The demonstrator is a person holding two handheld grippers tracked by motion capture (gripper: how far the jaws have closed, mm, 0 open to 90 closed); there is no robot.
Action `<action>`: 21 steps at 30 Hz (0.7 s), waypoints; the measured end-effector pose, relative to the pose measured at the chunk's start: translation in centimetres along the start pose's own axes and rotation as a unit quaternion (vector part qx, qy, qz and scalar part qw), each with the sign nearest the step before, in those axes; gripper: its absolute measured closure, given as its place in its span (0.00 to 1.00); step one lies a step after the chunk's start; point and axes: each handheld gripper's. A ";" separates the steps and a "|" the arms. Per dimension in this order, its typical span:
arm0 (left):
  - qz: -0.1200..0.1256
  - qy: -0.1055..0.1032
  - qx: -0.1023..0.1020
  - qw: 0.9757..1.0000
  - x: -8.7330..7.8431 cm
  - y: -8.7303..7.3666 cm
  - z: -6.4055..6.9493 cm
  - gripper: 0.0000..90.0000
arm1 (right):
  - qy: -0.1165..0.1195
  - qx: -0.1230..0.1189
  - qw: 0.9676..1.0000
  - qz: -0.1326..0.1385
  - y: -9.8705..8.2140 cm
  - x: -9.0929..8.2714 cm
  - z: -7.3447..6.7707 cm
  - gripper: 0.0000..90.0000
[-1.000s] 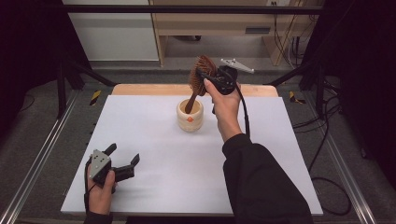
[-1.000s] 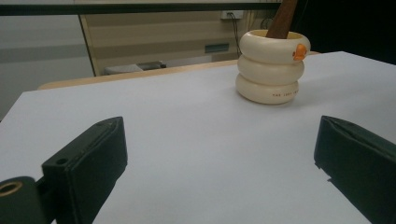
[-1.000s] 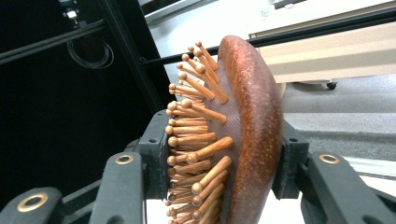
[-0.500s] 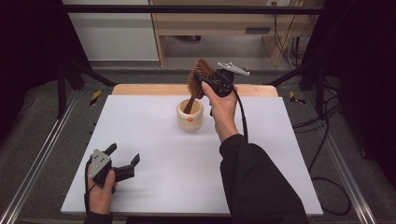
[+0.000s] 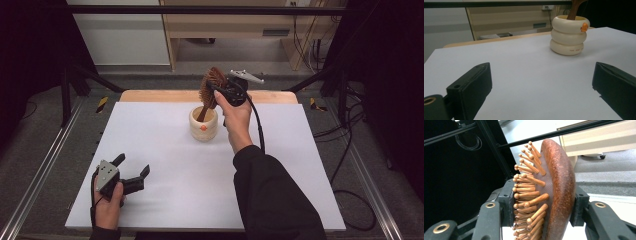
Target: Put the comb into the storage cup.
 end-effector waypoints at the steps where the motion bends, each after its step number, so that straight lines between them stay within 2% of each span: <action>1: 0.000 0.000 0.000 1.000 0.0 0.0 0.0 0.03 | 0.000 -0.001 1.000 -0.001 0.0 0.0 0.0 0.56; 21: 0.002 0.000 -0.002 1.000 0.0 0.0 0.0 0.03 | -0.003 0.006 1.000 -0.002 -1.0 -0.1 0.4 0.56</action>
Point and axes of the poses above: each handheld gripper's, and its own axes: x roughly forward along the jaws, y roughly out of its top, z roughly to its right, and after that the axes turned 12 degrees about z, right-handed
